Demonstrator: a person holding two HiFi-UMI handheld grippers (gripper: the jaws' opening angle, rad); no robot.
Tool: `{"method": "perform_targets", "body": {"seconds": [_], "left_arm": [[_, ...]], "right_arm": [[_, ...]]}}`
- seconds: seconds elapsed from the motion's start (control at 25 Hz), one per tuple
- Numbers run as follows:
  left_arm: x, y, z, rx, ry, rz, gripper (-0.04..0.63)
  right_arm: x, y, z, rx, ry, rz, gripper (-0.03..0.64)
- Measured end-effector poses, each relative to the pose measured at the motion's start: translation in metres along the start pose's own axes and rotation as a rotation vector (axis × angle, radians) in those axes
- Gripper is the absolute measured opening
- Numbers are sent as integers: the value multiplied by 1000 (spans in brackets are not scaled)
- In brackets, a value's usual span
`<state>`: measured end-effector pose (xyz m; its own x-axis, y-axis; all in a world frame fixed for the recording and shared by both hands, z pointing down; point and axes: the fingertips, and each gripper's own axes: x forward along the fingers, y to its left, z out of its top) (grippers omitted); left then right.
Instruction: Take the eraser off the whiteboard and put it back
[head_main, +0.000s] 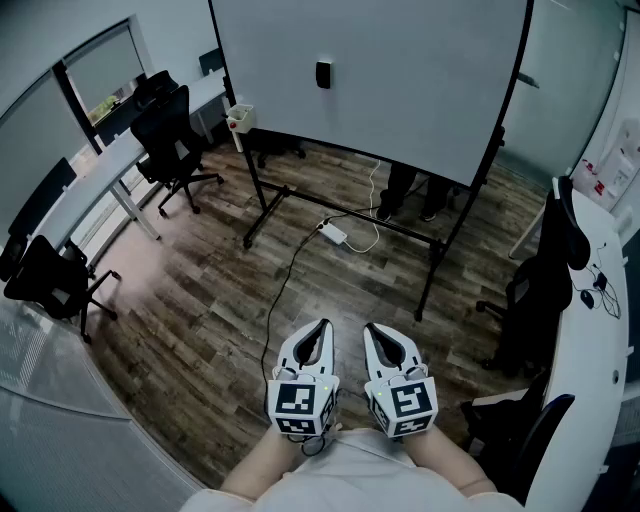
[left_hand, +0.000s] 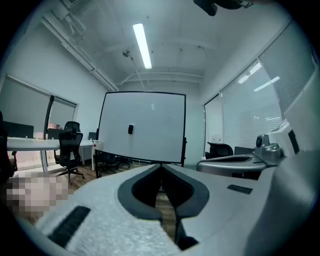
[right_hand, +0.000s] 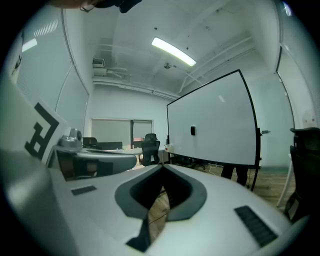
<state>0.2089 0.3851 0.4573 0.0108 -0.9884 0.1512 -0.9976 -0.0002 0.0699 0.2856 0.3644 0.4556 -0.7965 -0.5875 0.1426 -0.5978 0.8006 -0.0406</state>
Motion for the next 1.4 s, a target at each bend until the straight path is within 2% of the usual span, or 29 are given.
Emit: {"method": "perform_targets", "body": {"seconds": [0.4, 0.76, 1.12, 1.4], "left_arm": [[-1, 16, -4, -27, 9, -29, 17], [2, 63, -8, -24, 17, -79, 17], [7, 133, 5, -6, -2, -61, 17], [47, 161, -3, -1, 26, -28, 17]], "right_arm": [[11, 15, -6, -4, 12, -18, 26], [47, 27, -13, 44, 31, -138, 28], [107, 74, -11, 15, 60, -91, 28], [159, 53, -13, 15, 61, -57, 28]]}}
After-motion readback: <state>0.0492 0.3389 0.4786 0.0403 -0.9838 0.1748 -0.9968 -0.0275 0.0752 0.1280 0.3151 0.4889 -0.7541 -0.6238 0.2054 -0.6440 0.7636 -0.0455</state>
